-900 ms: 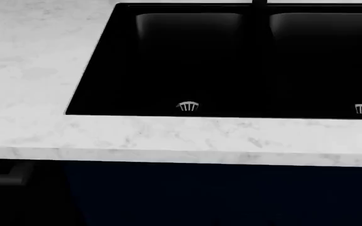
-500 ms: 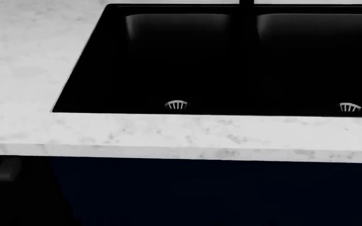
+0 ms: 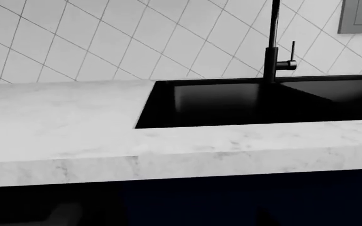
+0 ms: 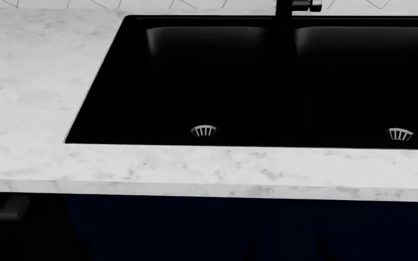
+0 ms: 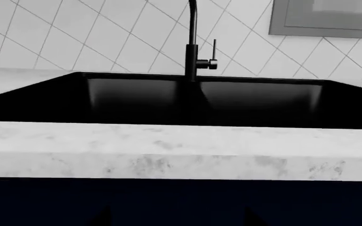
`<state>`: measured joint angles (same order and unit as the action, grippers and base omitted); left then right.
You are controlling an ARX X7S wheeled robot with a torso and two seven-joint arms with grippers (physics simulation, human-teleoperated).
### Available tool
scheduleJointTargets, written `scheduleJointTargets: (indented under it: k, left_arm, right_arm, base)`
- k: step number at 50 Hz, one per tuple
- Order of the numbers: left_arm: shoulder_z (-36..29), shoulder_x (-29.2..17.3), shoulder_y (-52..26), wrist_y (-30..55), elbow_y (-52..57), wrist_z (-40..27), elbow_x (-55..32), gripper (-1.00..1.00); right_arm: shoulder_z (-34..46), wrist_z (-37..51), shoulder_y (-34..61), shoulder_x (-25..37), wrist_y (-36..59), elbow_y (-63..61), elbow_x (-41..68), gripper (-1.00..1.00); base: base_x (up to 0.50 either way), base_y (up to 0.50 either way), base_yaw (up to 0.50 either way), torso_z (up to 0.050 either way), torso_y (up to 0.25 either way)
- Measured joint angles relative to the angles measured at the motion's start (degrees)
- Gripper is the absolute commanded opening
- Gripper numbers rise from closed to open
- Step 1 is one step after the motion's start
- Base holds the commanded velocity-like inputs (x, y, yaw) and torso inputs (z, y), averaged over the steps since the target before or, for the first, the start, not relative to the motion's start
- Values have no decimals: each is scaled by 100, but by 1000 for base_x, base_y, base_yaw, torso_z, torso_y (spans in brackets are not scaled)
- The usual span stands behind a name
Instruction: Place the eggs and milk next to the bowl.
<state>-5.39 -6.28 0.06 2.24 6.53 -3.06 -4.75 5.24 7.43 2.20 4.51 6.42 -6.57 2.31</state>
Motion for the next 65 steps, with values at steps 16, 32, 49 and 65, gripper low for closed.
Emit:
scheduleJointTargets:
  k: [16,32,49,65]
  left_arm:
    - [272,-519,-663,1314,1354,77,-606,100]
    - [809,-1032,-1901,3466,2339,-144,-1454,100]
    - [926,-1368,-2717,4432,2341,-179,-1779,100]
    - [934,-1524,-3021,4742,2333,-188,-1870,100]
  right_arm:
    - [-126,110,666,407,1466,-1337,29,100]
    - [-549,-28,1623,849,3068,-2220,372,100]
    - [-802,-196,2453,1189,4081,-2256,649,100]
    - [-898,-243,2738,1328,4479,-2333,763,100]
  base:
    - [0,0,0,34,0]
    - [0,0,0,0,0]
    - [0,0,0,0,0]
    - [0,0,0,0,0]
